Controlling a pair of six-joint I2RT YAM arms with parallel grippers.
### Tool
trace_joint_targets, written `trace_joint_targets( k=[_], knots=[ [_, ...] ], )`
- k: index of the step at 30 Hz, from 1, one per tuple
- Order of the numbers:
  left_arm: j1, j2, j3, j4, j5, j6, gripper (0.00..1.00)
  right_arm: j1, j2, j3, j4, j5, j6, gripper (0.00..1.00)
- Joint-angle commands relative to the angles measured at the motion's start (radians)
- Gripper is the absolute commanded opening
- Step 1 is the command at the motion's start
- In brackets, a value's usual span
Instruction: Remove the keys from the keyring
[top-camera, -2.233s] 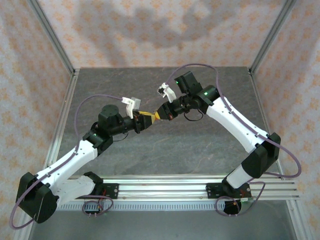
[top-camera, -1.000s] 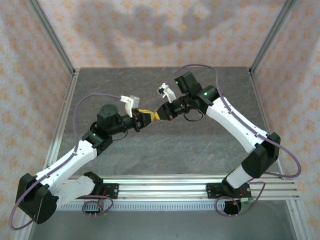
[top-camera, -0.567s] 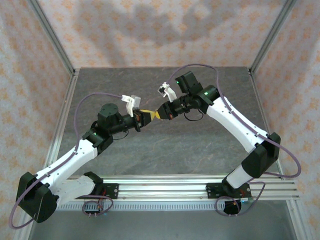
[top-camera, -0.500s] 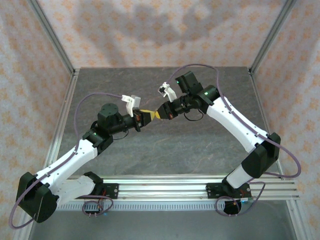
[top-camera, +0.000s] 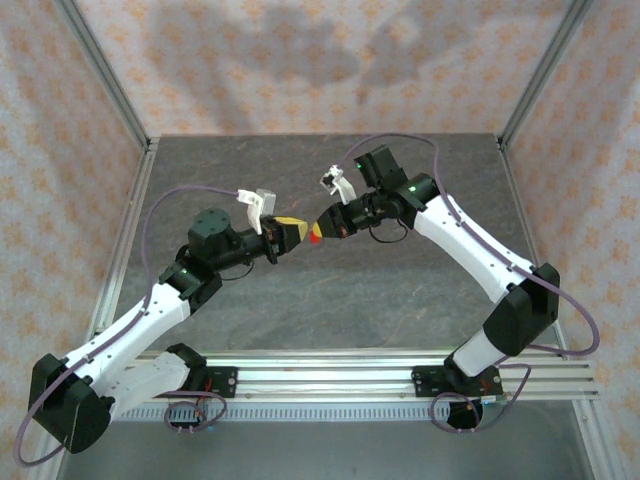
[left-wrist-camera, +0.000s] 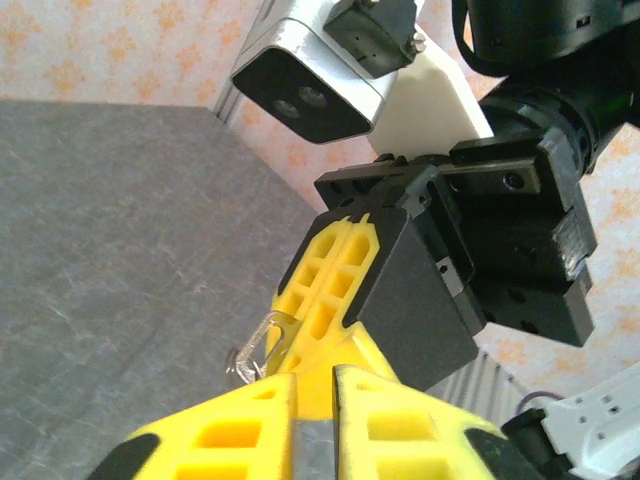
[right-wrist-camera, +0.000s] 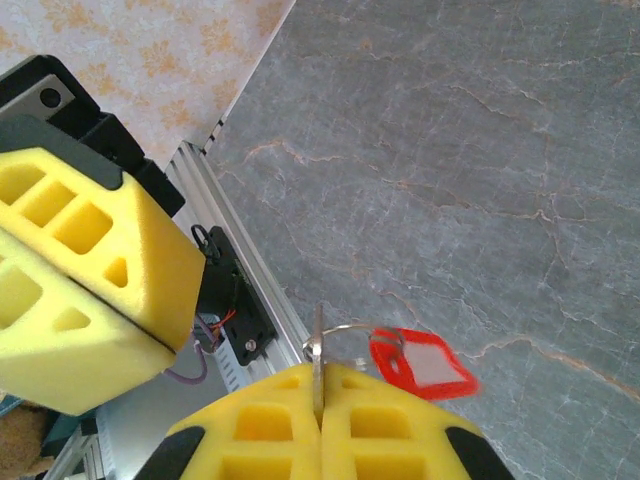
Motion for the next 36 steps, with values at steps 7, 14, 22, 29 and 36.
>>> trace_joint_targets(
  k=[7,14,22,29,36],
  knots=[
    [-0.007,0.027,-0.008,0.066,0.015,-0.031,0.30,-0.003,-0.047,-0.008,0.034,-0.041,0.014,0.00],
    [-0.007,-0.039,-0.121,0.183,-0.098,-0.010,0.50,-0.004,-0.054,0.005,0.020,-0.042,0.008,0.00],
    [-0.009,-0.145,-0.250,0.296,-0.171,0.160,0.71,-0.004,-0.049,0.036,0.011,-0.128,0.011,0.00],
    [-0.007,-0.124,-0.229,0.324,-0.141,0.300,0.73,-0.001,-0.041,0.043,0.014,-0.225,0.016,0.00],
    [-0.007,-0.071,-0.199,0.378,-0.091,0.354,0.70,-0.002,-0.042,0.056,0.027,-0.271,0.032,0.00]
  ],
)
